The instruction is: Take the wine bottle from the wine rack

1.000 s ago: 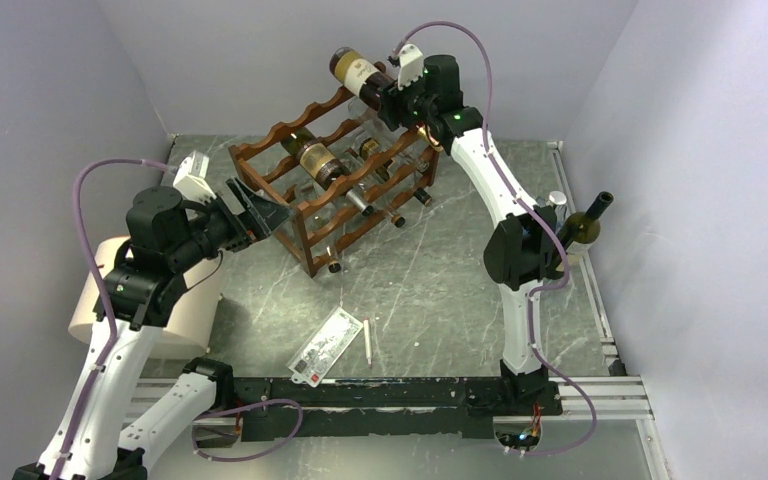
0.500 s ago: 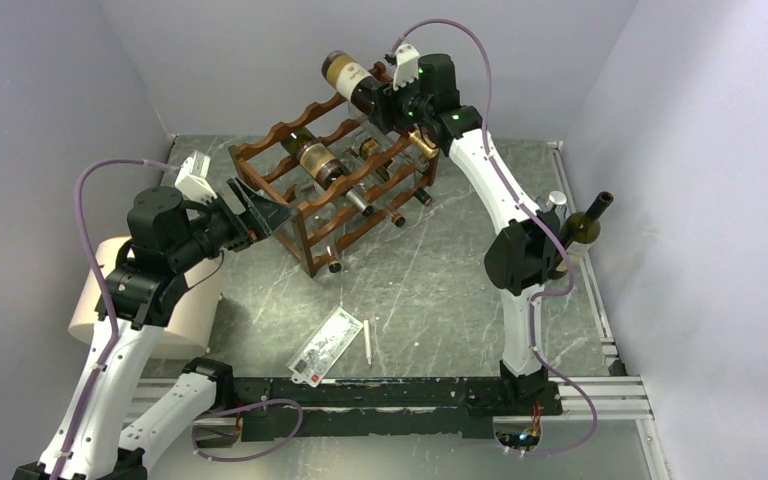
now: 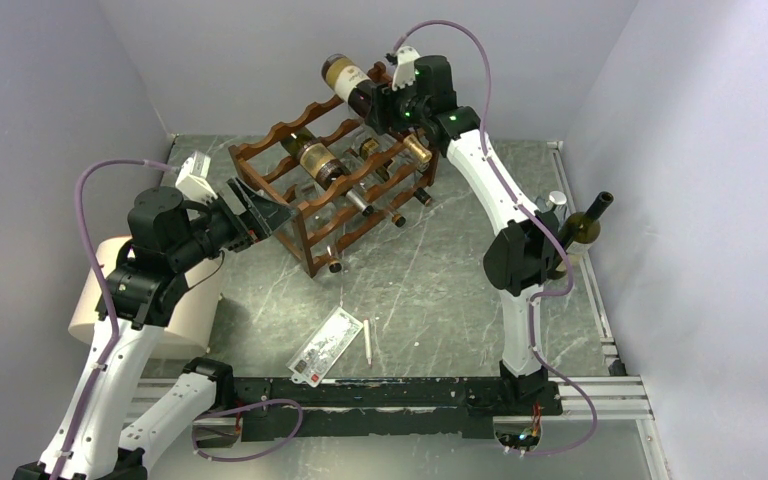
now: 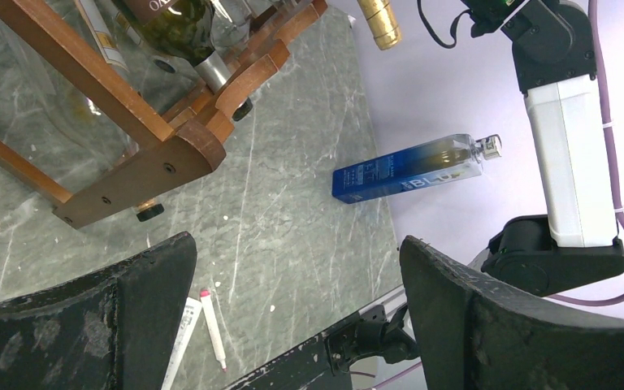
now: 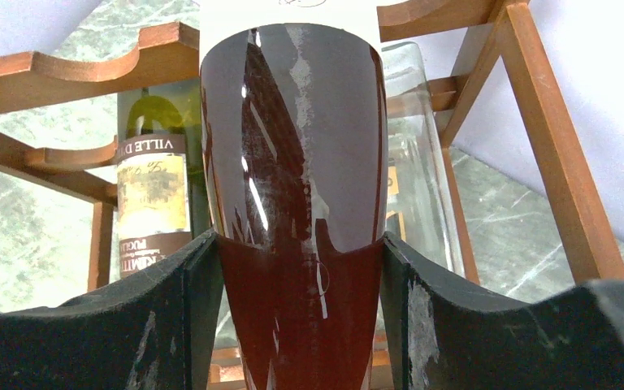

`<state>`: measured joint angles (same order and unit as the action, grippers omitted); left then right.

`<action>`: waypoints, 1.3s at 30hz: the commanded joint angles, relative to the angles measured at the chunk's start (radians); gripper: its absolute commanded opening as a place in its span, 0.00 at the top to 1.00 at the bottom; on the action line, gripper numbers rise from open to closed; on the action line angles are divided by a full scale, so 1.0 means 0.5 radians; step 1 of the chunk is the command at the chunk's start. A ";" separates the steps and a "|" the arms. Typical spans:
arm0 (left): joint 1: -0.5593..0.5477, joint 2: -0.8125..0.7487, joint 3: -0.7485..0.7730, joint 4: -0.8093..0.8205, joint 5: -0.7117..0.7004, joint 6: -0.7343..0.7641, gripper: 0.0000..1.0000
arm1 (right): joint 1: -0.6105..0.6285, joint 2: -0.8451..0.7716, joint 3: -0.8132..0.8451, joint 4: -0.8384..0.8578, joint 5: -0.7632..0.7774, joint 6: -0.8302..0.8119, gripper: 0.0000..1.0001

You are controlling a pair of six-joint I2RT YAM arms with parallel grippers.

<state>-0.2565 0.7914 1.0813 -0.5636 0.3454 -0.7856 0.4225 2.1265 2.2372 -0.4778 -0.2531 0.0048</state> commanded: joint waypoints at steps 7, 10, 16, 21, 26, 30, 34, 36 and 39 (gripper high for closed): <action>0.007 0.060 0.021 0.168 0.056 -0.021 0.01 | 0.011 -0.395 0.034 0.833 -0.030 0.280 1.00; 0.007 0.106 0.051 0.228 0.063 -0.027 0.01 | 0.013 -0.435 -0.031 0.905 -0.060 0.328 1.00; 0.007 0.201 0.055 0.402 0.065 -0.088 0.01 | 0.008 -0.519 -0.169 1.044 -0.106 0.393 1.00; 0.007 0.299 0.056 0.565 0.083 -0.171 0.01 | 0.008 -0.533 -0.181 1.076 -0.113 0.426 1.00; 0.007 0.421 0.090 0.802 0.109 -0.282 0.01 | 0.009 -0.581 -0.245 1.133 -0.142 0.469 1.00; 0.007 0.570 0.177 1.004 0.120 -0.367 0.01 | 0.014 -0.636 -0.347 1.195 -0.178 0.519 1.00; 0.007 0.747 0.217 1.307 0.099 -0.483 0.01 | 0.037 -0.717 -0.479 1.264 -0.182 0.553 1.00; 0.007 0.864 0.266 1.423 0.095 -0.548 0.01 | 0.051 -0.750 -0.534 1.286 -0.178 0.567 1.00; 0.007 1.093 0.381 1.538 0.118 -0.602 0.01 | 0.066 -0.808 -0.635 1.347 -0.181 0.605 1.00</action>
<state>-0.2565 1.2369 1.1954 0.0391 0.3794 -1.0260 0.4389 1.8980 1.8999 -0.2249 -0.3038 0.2638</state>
